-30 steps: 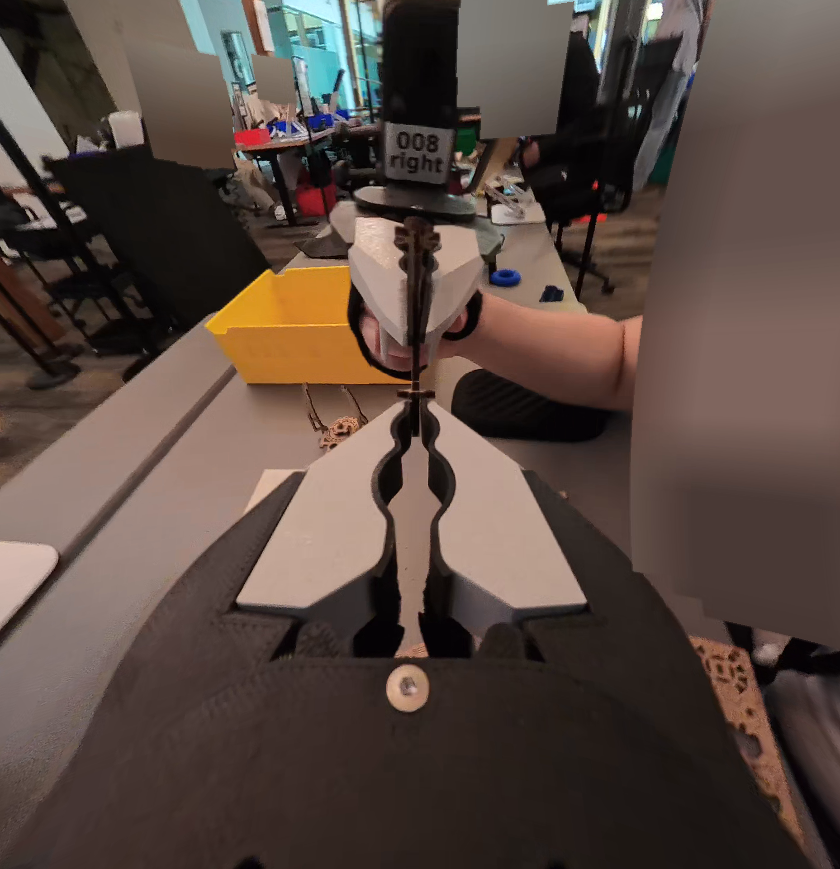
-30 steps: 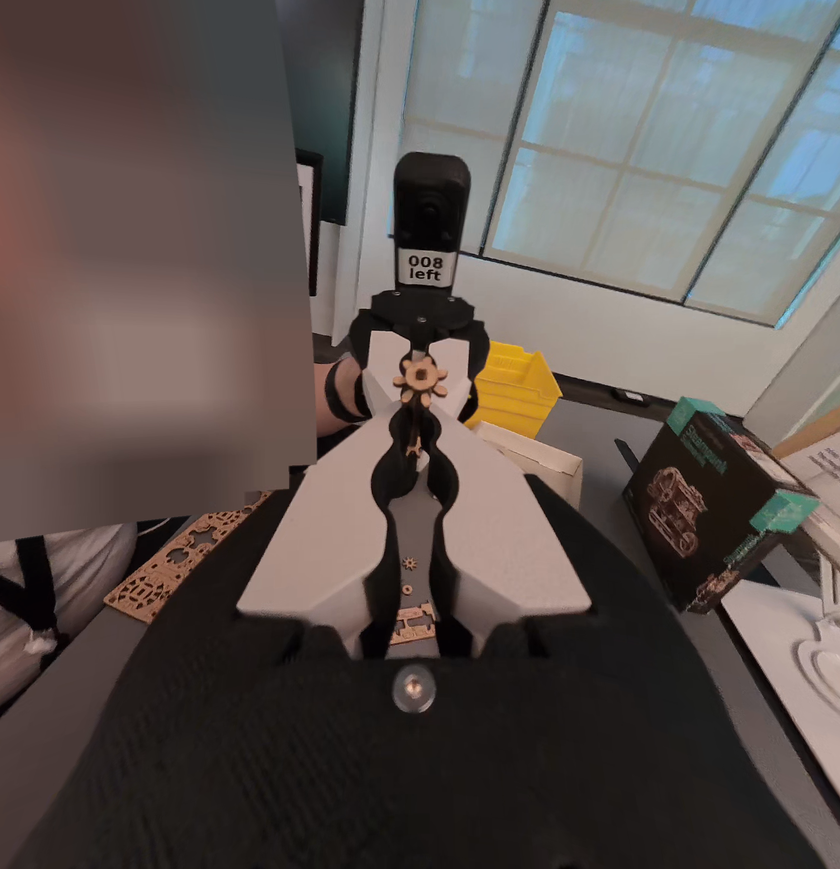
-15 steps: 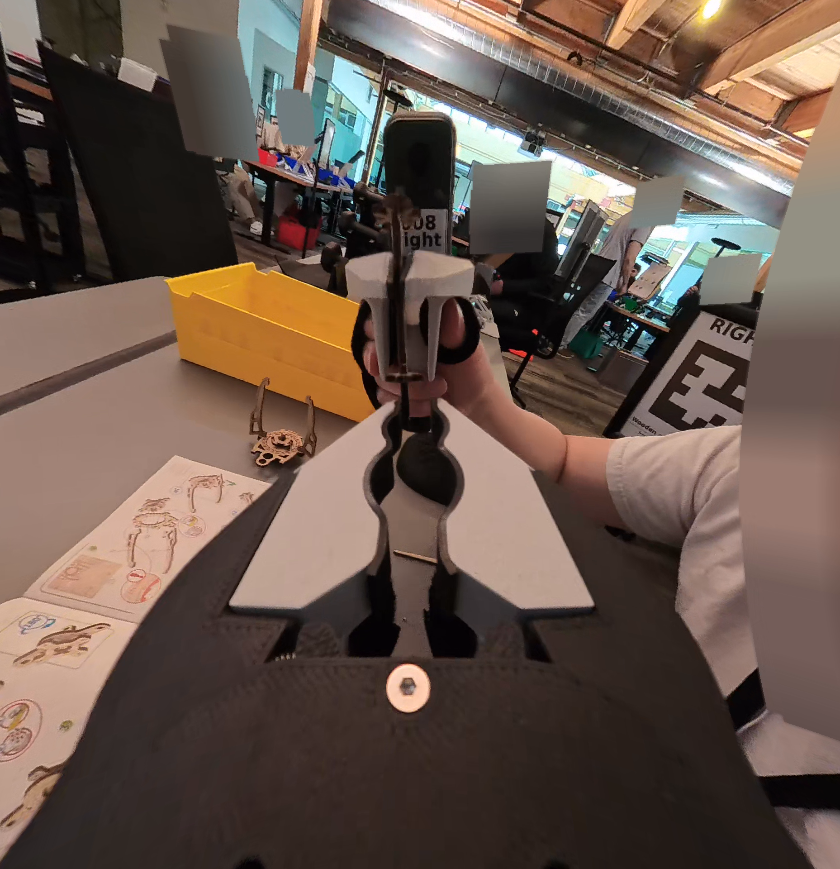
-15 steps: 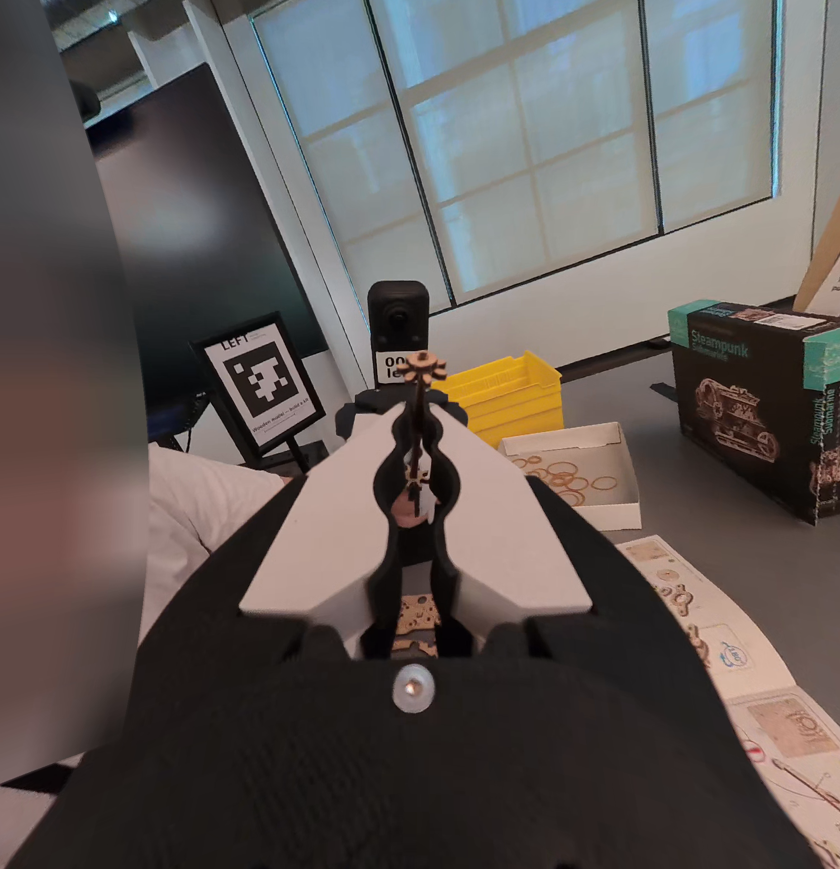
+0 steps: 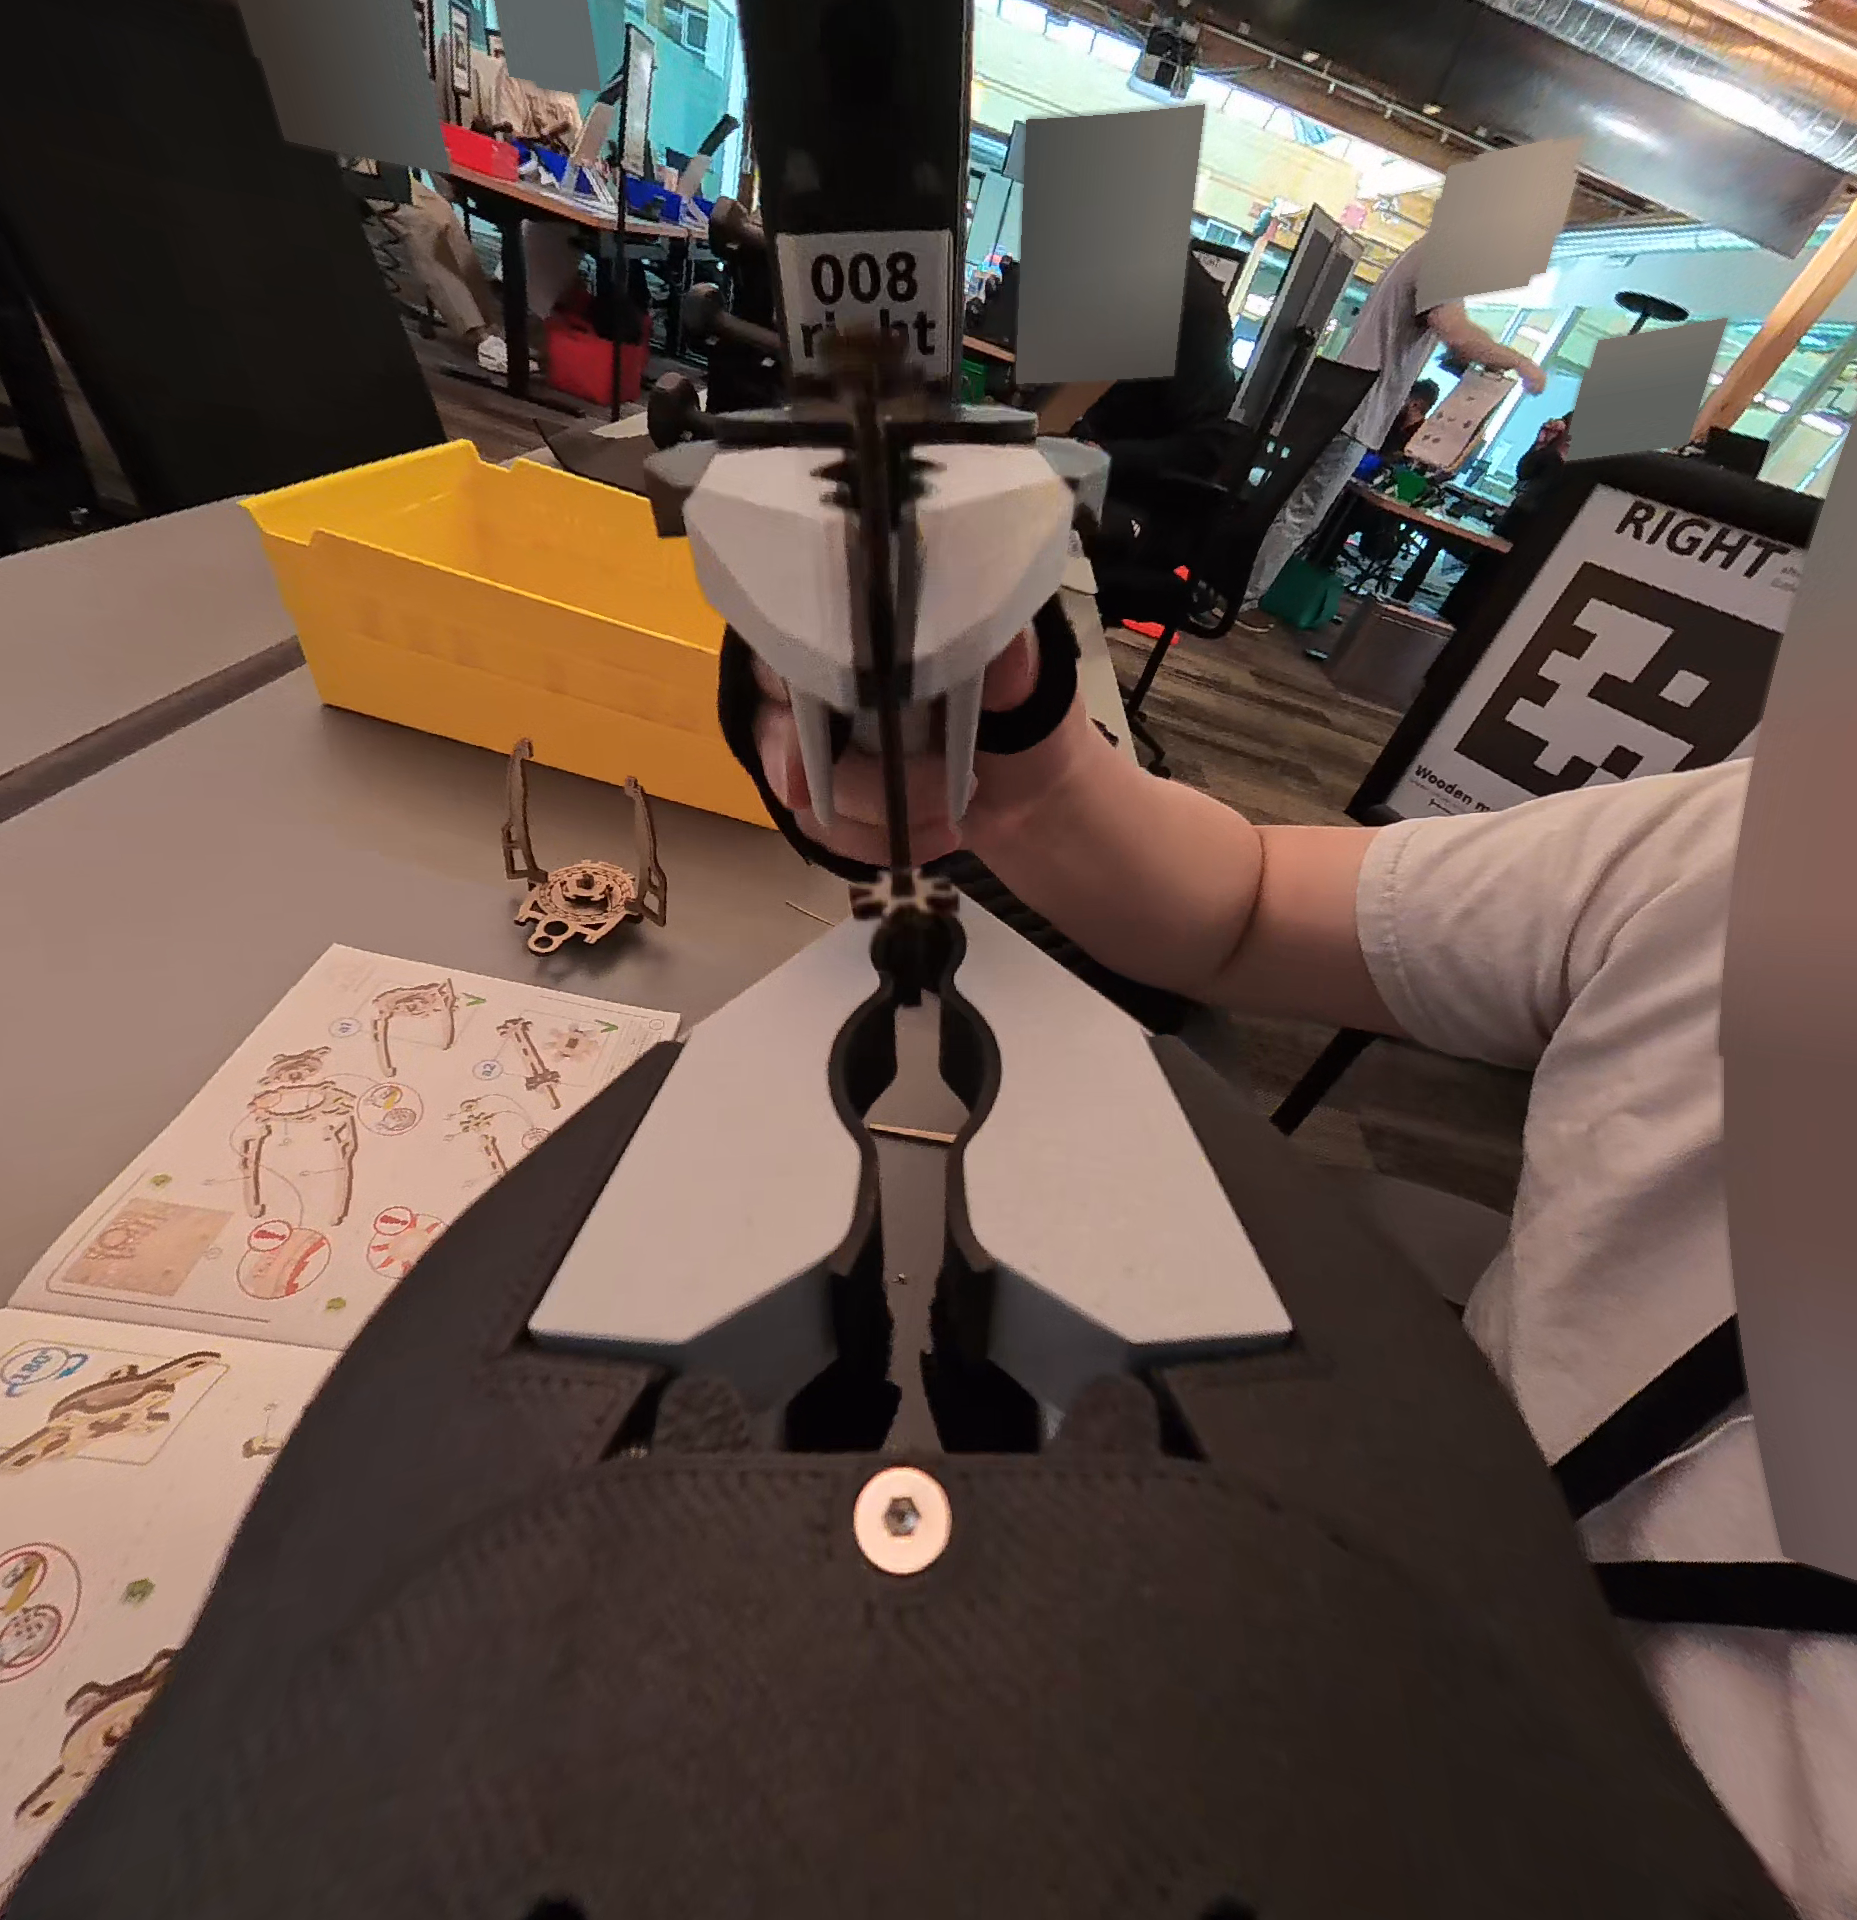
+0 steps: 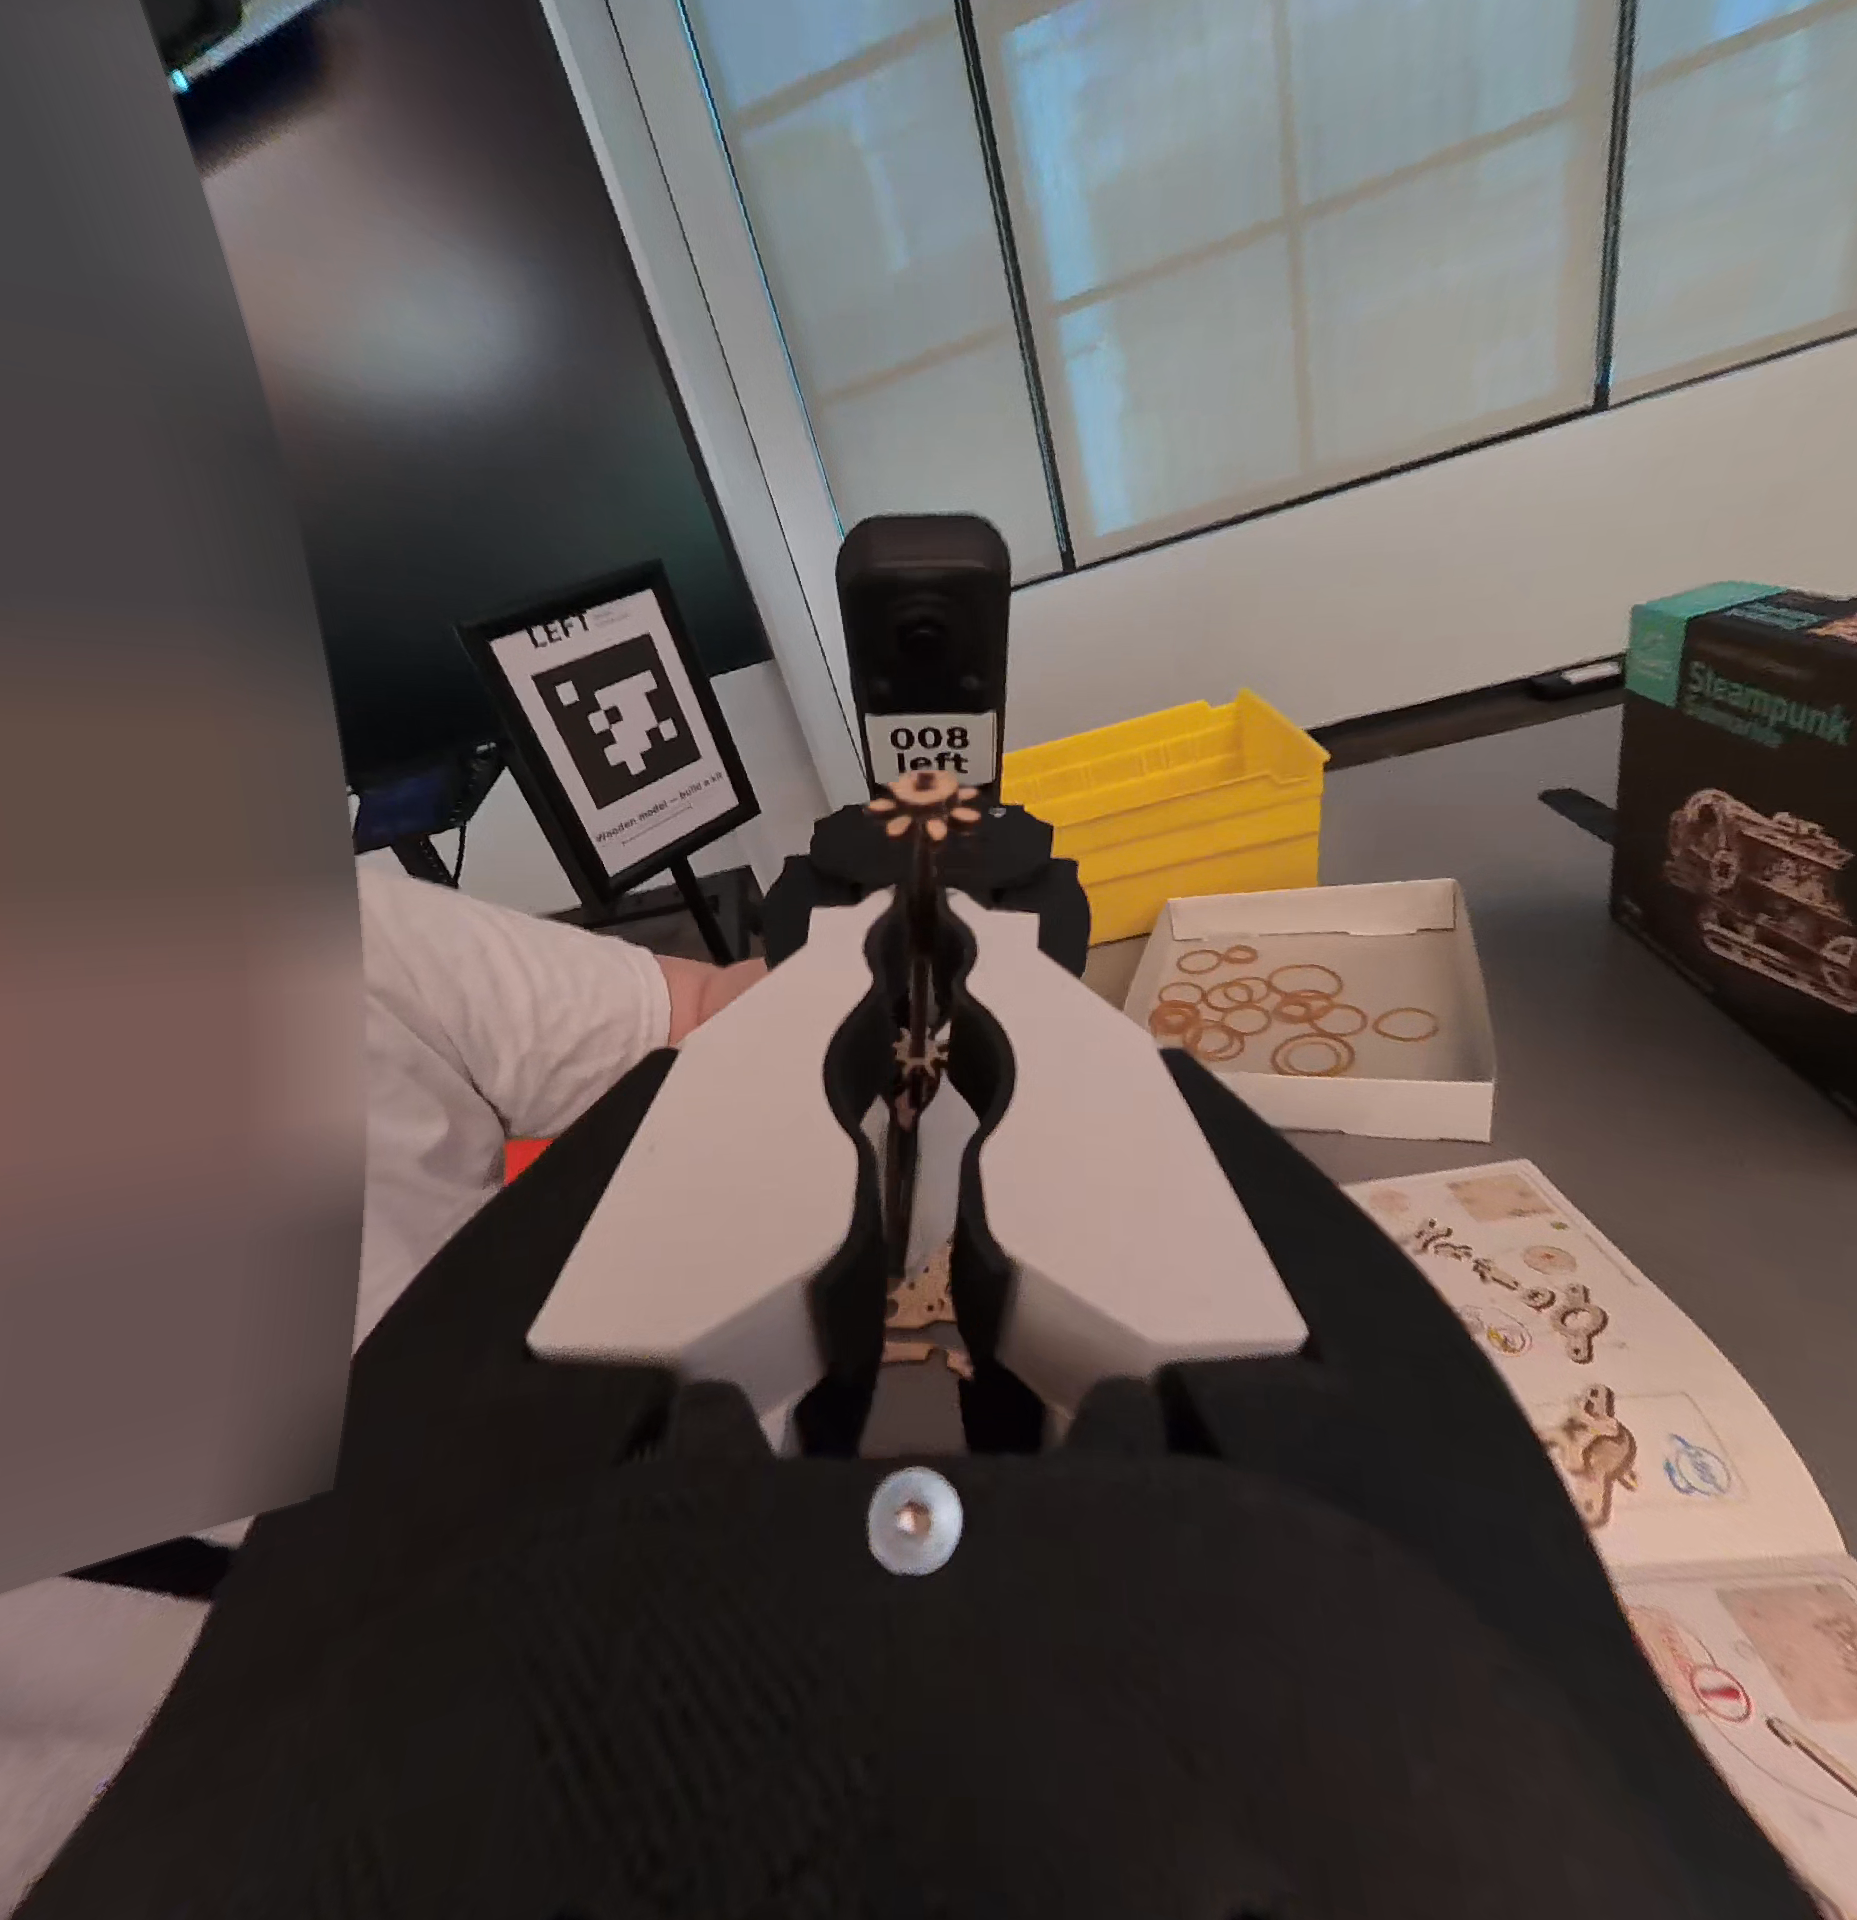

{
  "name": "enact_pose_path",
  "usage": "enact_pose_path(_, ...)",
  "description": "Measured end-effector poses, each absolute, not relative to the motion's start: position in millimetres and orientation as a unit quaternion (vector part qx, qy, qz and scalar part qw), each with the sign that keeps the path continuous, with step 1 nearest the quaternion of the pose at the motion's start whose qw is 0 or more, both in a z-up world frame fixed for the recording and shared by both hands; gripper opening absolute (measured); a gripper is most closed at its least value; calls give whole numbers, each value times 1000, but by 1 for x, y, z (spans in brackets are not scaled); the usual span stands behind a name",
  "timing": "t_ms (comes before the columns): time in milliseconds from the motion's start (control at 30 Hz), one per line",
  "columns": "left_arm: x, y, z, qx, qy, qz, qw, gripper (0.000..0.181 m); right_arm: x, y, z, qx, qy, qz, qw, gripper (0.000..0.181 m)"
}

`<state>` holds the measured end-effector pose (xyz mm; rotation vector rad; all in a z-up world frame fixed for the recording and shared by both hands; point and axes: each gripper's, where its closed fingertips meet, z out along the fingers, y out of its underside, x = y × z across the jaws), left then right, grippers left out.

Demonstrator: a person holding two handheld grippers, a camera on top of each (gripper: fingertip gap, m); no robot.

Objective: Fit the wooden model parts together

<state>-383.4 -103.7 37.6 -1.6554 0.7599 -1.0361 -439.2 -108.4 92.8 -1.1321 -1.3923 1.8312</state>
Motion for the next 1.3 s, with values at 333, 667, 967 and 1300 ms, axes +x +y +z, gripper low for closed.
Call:
enact_pose_path(333,-383,-105,37,-682,318,-436,494,0,-437,-115,90,-413,-552,664,290,0)
enact_pose_path(667,-383,-105,38,-685,324,-413,505,0,-438,-115,91,-421,-547,664,286,0)
enact_pose_path(967,-389,-99,31,-700,329,-375,510,0,-443,-114,85,-438,-538,664,281,0)
enact_pose_path(1300,-392,-98,32,-703,328,-369,512,0,-443,-112,86,-430,-538,660,301,0)
